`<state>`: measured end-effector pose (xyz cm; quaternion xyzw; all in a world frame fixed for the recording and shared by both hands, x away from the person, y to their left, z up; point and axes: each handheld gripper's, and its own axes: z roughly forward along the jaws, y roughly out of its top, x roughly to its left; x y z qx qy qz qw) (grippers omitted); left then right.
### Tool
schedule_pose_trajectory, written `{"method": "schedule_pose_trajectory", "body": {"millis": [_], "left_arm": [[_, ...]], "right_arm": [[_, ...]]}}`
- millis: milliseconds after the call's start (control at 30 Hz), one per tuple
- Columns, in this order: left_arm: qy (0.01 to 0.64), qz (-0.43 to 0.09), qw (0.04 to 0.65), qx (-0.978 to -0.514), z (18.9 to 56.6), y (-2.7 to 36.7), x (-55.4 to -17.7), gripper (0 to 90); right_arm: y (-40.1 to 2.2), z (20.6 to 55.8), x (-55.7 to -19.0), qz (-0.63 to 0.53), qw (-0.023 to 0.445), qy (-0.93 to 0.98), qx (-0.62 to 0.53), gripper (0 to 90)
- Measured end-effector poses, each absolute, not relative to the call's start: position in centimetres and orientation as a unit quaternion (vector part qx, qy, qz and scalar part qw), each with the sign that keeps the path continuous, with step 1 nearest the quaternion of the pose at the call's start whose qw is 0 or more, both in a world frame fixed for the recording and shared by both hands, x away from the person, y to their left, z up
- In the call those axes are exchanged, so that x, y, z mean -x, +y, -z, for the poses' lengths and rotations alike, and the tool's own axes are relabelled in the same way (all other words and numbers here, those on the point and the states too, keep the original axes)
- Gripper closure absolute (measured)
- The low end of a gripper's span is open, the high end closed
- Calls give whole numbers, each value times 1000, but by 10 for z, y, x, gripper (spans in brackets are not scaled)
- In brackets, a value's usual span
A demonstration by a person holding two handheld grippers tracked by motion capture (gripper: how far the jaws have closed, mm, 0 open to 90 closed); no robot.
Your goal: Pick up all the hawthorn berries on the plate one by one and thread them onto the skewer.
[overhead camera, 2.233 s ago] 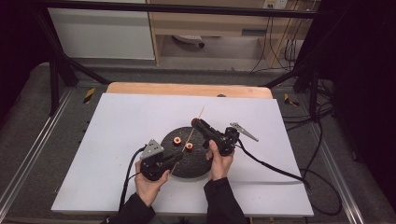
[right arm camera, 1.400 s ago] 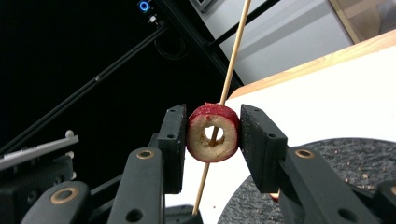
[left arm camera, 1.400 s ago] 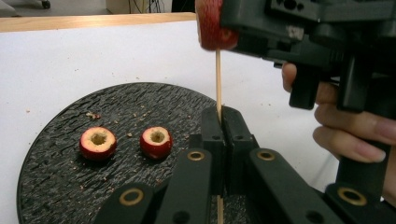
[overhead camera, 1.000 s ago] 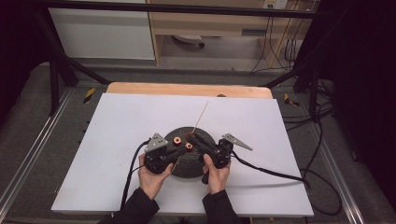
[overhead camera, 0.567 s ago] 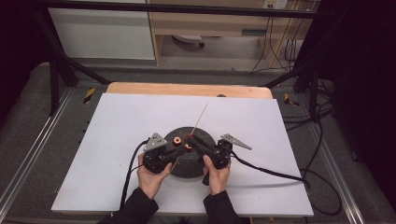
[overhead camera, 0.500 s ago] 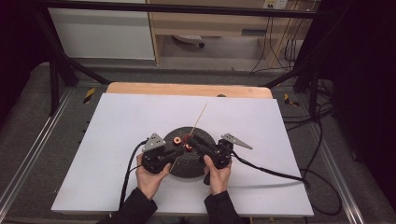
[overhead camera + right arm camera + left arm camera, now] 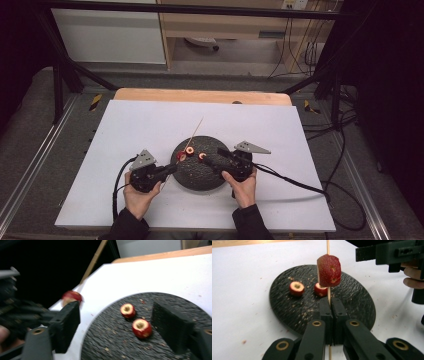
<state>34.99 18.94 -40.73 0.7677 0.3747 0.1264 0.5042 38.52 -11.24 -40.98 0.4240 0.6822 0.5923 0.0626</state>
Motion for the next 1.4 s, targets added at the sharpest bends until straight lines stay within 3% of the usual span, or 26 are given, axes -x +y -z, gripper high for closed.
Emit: {"method": "schedule_pose_trajectory", "body": {"millis": [233,567,1000,1400], "left_arm": [[370,-139,492,-776,411,211,-337,884],[375,-126,480,-783,425,234,-328,884],[376,-125,474,-786,430,243,-324,884],[379,-124,470,-788,432,242,-325,885]], "right_arm": [[-116,412,-388,-531,65,738,-411,74],[-116,408,-397,-455,74,792,-400,47],[-82,390,-432,-373,75,848,-369,112],[-56,394,-461,-292,61,888,-351,230]]}}
